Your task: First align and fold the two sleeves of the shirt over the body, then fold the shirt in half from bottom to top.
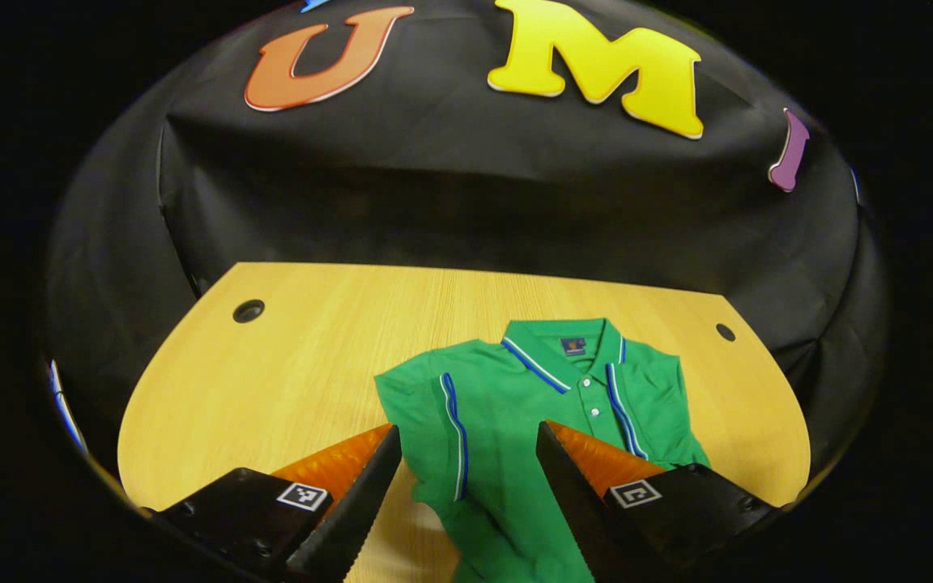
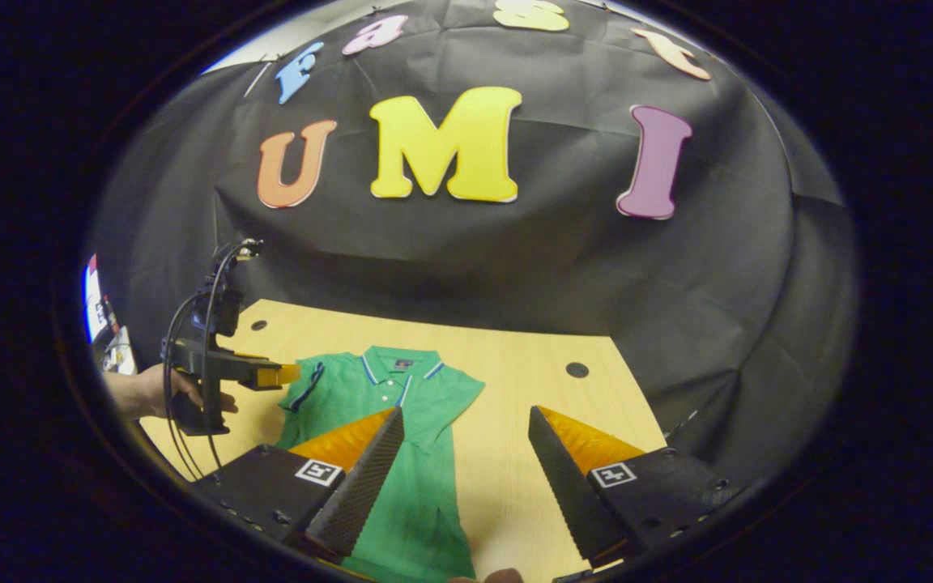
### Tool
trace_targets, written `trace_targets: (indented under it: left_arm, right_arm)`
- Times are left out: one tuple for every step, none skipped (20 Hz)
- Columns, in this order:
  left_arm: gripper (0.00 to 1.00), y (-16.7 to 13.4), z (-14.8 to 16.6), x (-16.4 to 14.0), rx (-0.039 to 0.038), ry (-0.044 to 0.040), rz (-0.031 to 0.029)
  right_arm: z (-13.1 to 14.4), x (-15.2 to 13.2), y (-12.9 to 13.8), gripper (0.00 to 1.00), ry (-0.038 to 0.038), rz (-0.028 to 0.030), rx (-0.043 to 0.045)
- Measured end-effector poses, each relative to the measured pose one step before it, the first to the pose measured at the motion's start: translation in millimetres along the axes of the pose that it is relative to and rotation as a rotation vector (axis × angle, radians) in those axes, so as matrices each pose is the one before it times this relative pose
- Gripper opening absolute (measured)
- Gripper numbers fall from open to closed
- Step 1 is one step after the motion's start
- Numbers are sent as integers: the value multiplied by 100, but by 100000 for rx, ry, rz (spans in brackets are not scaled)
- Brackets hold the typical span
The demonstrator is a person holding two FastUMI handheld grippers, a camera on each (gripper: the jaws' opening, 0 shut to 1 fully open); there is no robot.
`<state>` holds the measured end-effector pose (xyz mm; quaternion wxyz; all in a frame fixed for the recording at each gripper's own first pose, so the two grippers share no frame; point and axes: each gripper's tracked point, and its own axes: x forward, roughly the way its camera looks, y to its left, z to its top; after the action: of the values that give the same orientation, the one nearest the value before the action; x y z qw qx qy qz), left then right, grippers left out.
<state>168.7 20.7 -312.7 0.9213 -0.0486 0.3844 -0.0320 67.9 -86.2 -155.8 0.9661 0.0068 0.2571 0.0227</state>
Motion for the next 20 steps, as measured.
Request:
trace_targets:
  left_arm:
    - [100,265,-665,1123,742,3025,1006]
    - [100,199,-503,1067,11,2807,1002]
    - [100,201,-687,1187,-586,3234,877]
    - [100,159,-416,840,-371,2131,536]
    - [100,340,-284,707,137,1801,1362]
    - [100,335,-263,792,904,1622,965]
    - [100,412,-233,557,555,1641,1621]
    - [100,196,-240,227,-119,1035,652]
    - [100,185,57,193,21,-22,590]
    - [100,276,28,166,-240,106,412]
    - [99,361,-359,84,-909,823,13]
    - [91,95,-293,97,-1077,1700,-854]
    - [81,200,-456,17,-1295,1169,-571]
    - [79,103,-16,-69,-1293,149,-1209]
    - [78,124,28,-74,-1536,-550,-1111]
    - [54,23,188,-25,-1429,-551,-859]
    - [31,239,14,-67,-403,-365,157]
    - [37,189,234,-208,426,-229,246]
    - [28,165,78,-127,555,-437,701]
    - [24,92,237,-99,225,-778,337]
  right_arm:
    - [-459,177,-635,95,999,-1116,107]
    - [-456,277,-952,96,1044,-1688,-393]
    - [-601,228,-997,96,1769,-2270,482]
    - [-527,160,-797,95,1440,-1233,1951]
    - [-453,257,-632,95,1867,-836,2457]
    - [-493,395,-751,95,1559,-952,2370]
    - [-167,310,-667,95,956,-862,1920]
    - [-1,297,-460,95,216,-557,1176]
    - [68,324,-331,95,80,-500,384]
    - [-35,315,-111,96,-59,57,276]
    - [171,299,21,95,-104,356,282]
    - [-113,323,238,94,116,771,286]
    - [26,268,234,94,-31,795,272]
    - [-196,256,171,94,69,555,-218]
    - [-110,153,274,94,270,631,-515]
    - [-434,207,229,94,557,469,-675]
    - [-254,141,307,94,732,777,-204]
    - [-313,70,329,94,795,865,109]
    - [-126,97,259,94,438,681,91]
    - [-226,110,93,94,204,439,-230]
